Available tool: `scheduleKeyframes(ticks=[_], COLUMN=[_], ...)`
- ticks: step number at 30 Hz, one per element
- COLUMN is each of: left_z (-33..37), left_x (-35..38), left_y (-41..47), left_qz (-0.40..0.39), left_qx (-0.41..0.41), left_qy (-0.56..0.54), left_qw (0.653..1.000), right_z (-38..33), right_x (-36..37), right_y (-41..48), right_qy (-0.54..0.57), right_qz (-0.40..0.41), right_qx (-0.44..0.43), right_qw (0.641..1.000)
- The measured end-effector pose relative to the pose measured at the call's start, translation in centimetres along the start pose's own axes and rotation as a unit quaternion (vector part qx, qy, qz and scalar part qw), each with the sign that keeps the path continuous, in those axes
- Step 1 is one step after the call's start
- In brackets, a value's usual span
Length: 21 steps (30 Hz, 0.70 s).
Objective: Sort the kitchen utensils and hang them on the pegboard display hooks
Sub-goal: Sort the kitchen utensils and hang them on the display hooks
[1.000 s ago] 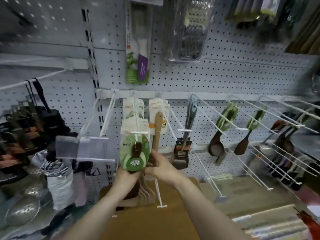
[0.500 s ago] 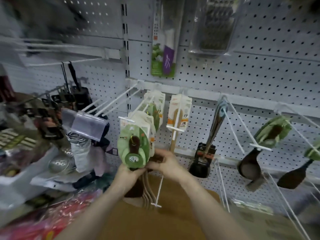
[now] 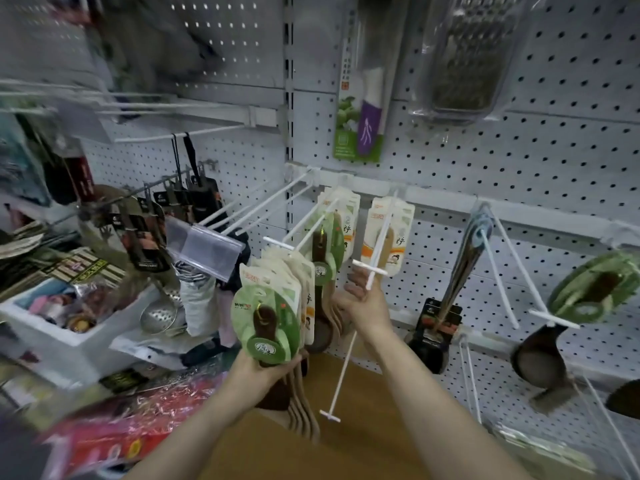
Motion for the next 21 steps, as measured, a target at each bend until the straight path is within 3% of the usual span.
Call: scheduleKeyframes(ticks=[6, 10, 14, 21], left_z=[0.1, -0.5, -0.3, -0.4], left_x=[-1.0, -1.6, -1.5, -0.8], left_y=[-0.2, 0.0, 0.1, 0.4], left_qz=[-0.030, -0.045, -0.055, -0.066], left_qx=[-0.004, -0.028, -0.024, -0.023], left_qy=[0.005, 0.006, 0.026, 0.011], left_qw=[1.000, 0.999, 0.998, 0.998], right_z=[-0.8, -1.0, 0.5, 1.7], right_x=[2.9, 3.9, 3.8, 4.8], right_y=[2.3, 3.4, 3.5, 3.0], right_qy=[-0.023, -0.041, -0.049, -0.056], right_qz=[-0.066, -0.003, 0.038, 0.020], right_qx=[0.013, -0.003, 0.036, 0.072], right_qw=[0.997, 0.999, 0.997, 0.996])
Point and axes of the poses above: each hand's wrist, its own y-axis towards the middle knuckle, its own x-axis out of the palm, z = x × y, the point moved 8 cm from there along y, towards the middle knuckle, and after that the axes turned 6 degrees about -x, right-handed, at the moved point
